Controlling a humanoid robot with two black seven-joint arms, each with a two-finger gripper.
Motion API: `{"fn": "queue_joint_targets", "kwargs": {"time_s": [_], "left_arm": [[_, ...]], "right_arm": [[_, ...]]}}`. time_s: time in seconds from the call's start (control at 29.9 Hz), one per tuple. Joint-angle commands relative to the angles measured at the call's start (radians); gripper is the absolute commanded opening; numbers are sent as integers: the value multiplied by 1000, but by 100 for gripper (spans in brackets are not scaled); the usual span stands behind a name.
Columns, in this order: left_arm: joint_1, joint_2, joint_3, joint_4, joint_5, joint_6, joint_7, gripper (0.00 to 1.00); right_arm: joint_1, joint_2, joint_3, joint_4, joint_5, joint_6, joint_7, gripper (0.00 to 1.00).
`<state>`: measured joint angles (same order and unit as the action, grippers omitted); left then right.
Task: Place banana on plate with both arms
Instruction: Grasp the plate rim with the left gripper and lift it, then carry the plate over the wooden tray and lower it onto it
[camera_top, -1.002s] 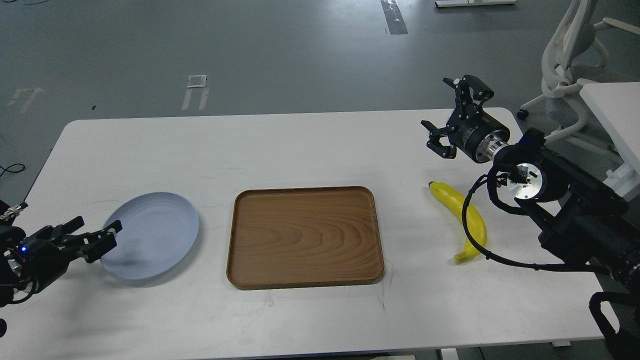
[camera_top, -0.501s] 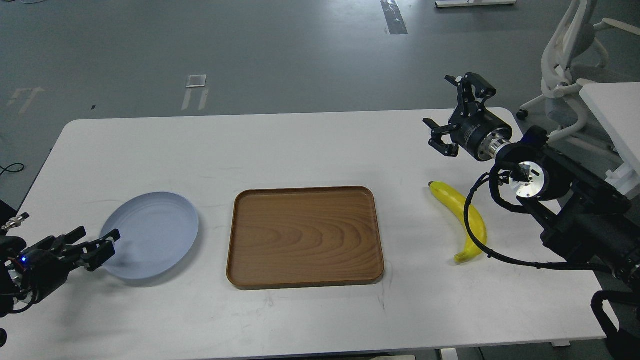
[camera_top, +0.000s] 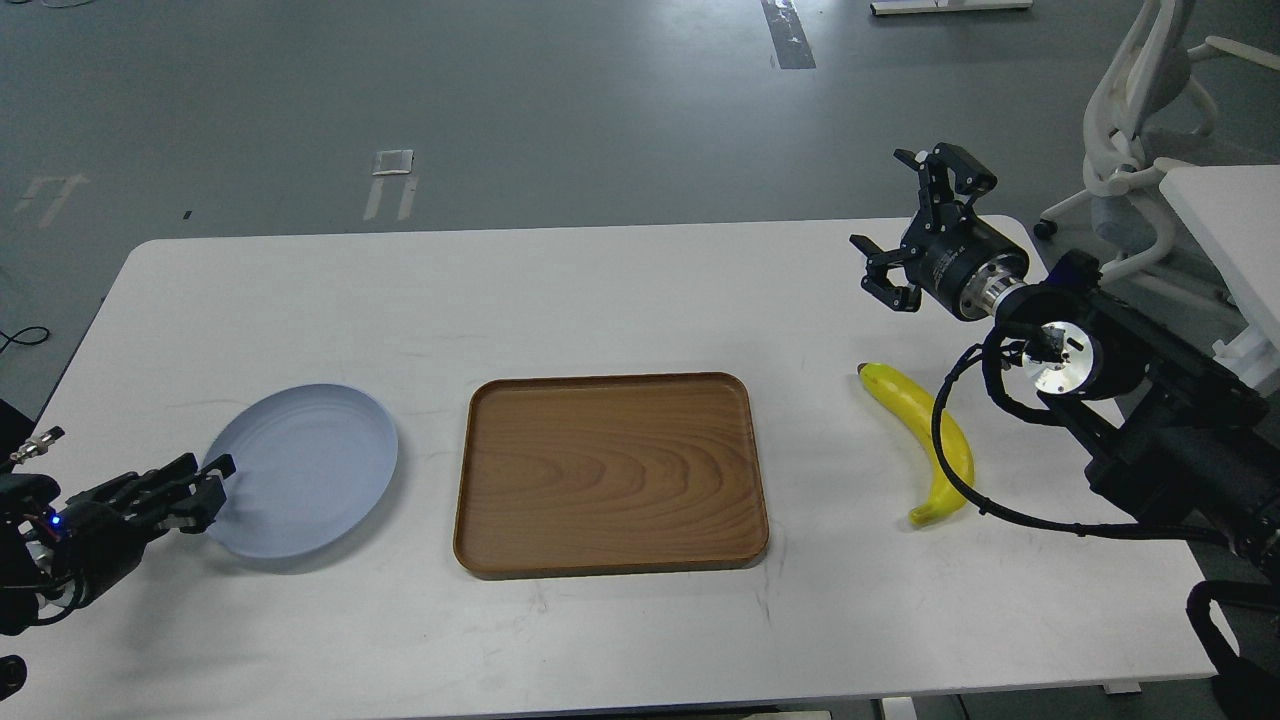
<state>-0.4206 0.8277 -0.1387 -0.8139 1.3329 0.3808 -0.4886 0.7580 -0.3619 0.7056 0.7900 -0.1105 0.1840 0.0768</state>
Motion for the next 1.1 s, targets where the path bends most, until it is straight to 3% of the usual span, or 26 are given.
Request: {"fn": "queue_joint_targets", "kwargs": {"time_s": [0.0,0.2,0.43,0.74,0.97,1.07], "left_arm": [[-1,-1,1,1,-9,-2,0,0],[-15,-2,-2,-1,-17,-3,0,0],[-73,4,-2,-36,-130,-79,0,0],[-207,50,-4,-364,-100,-74,0,0],[-290,-145,7,-360,20,-88,0,0],[-338,-212,74,-331,31,-102,0,0]], "right_arm": [[0,-2,0,0,0,0,0,99],[0,-2,0,-2,0,0,0,99],[3,-2,2,0,0,0,1,99],[29,-5,14,0,0,0,0,99],[105,-28,5,-3,2,0,-11,99],[133,-35,-1,-8,2,0,-11,99]]}}
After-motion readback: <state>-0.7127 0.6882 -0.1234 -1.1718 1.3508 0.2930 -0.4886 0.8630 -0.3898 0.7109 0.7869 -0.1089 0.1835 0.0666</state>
